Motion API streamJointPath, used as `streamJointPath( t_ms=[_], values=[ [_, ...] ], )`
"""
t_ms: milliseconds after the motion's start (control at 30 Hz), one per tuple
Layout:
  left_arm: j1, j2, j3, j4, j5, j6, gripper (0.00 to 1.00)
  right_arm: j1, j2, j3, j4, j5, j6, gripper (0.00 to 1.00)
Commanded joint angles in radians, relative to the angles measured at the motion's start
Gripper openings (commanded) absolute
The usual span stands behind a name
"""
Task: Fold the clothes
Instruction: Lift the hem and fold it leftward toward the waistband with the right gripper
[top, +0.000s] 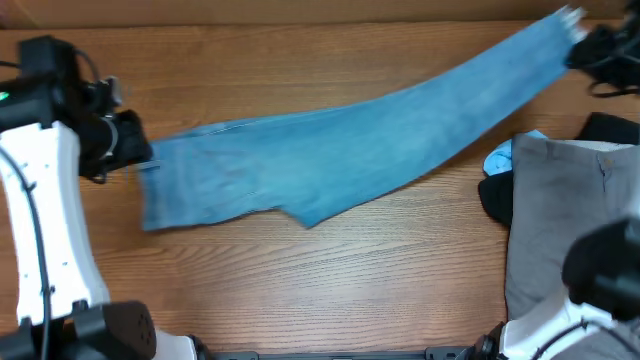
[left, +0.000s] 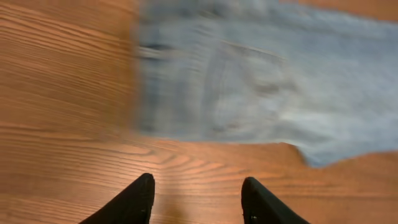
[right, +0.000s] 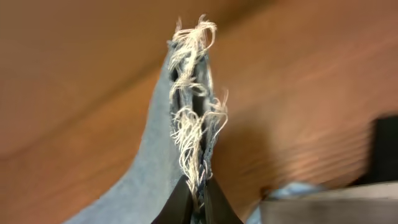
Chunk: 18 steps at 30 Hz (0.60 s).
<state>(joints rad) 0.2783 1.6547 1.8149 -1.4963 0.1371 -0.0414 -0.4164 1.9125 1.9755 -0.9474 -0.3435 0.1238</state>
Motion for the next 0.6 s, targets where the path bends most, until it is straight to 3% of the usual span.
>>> streamJointPath(
  t_ms=[0,167,567],
  values=[
    [0.035,-0.056,0.034,-0.003,-0.006,0.02,0.49,-0.015,-0.103,0.03,-0.015,-0.097,-0.085,0.04],
    [0.043,-0.061,0.034,0.006,-0.01,0.019,0.46,0.087,-0.19,0.03,-0.082,-0.133,-0.107,0.04],
    [0.11,-0.101,0.034,-0.004,-0.066,0.027,0.48,0.607,-0.253,0.029,-0.117,-0.038,-0.059,0.04]
  ],
)
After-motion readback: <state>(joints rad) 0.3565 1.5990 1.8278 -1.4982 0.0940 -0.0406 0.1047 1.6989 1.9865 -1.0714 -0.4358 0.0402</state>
